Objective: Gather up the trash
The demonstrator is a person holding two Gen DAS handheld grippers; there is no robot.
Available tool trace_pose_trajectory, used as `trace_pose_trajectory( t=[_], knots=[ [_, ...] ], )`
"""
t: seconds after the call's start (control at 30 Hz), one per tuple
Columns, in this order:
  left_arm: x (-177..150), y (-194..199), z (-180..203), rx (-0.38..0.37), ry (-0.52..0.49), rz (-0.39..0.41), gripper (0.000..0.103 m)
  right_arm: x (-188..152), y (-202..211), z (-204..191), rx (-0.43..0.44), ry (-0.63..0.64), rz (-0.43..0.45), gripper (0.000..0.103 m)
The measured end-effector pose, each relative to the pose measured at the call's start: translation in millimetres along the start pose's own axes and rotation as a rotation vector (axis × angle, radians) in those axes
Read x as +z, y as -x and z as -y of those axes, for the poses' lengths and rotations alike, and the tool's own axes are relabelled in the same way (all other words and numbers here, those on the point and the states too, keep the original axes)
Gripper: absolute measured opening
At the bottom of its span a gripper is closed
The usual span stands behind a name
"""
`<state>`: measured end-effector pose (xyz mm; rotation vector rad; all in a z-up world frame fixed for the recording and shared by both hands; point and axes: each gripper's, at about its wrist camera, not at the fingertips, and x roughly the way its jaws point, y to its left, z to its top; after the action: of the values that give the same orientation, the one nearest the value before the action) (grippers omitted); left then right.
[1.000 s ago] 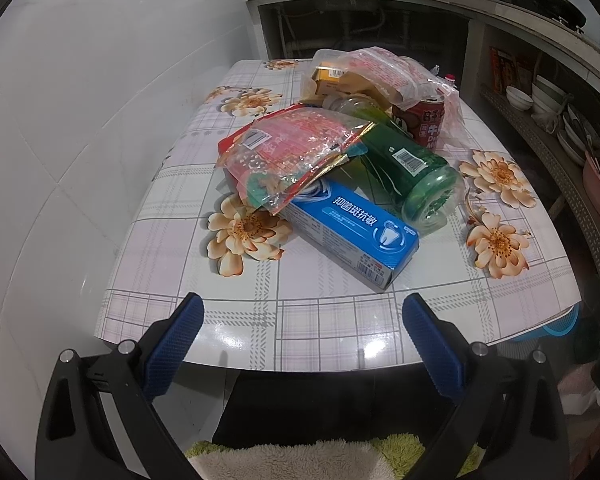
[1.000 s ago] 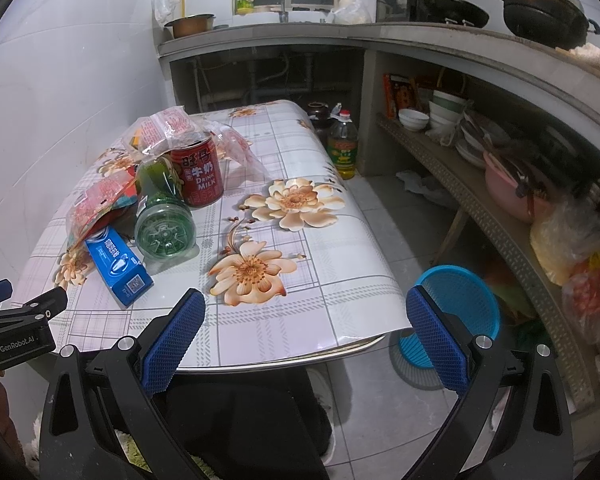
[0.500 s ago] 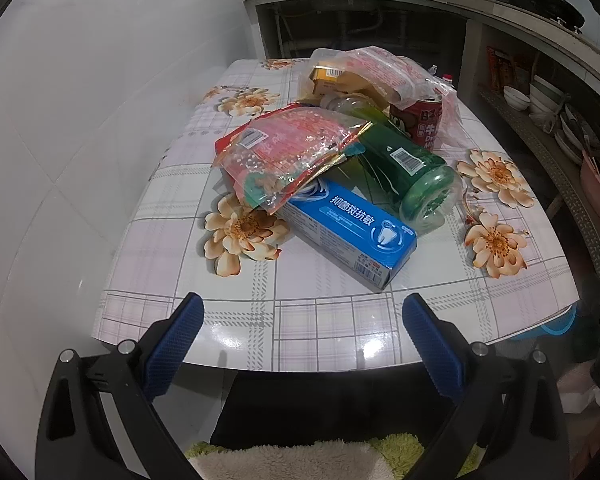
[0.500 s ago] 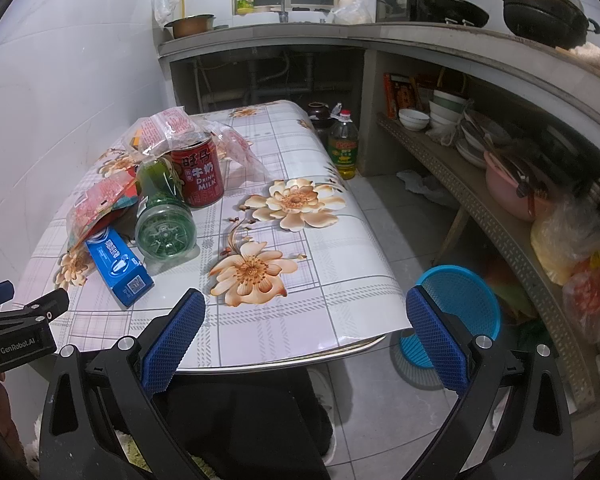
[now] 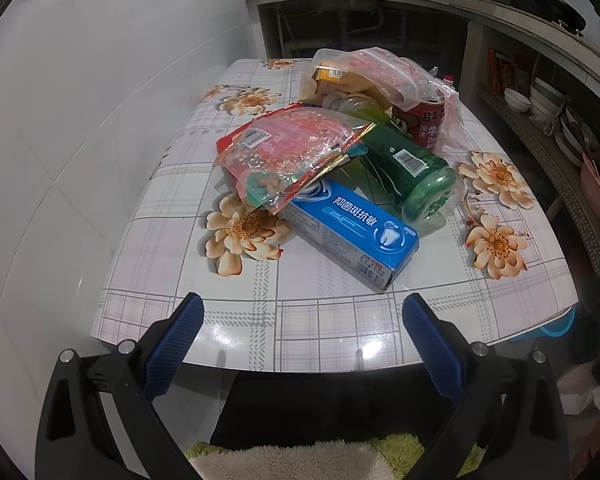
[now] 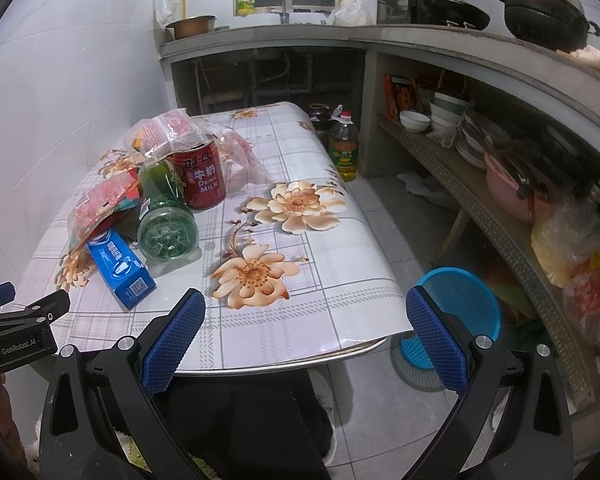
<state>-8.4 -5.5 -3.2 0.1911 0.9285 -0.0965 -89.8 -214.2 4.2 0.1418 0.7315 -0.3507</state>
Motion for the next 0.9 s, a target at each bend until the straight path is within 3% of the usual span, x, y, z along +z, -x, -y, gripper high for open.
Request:
trace_pose_trajectory(
  t=[0.53, 0.9],
  knots=[
    [11.1, -3.0, -8.6, -0.015, 0.004, 0.010, 0.097, 9.6, 7.3, -7.8, -0.005, -0.005, 0.008, 0.096],
    [40.7, -6.3, -21.8, -0.053, -0.014, 0.067, 0.097, 23.9, -8.2, -4.7, -0.001, -0.029, 0.031, 0.096]
  ],
)
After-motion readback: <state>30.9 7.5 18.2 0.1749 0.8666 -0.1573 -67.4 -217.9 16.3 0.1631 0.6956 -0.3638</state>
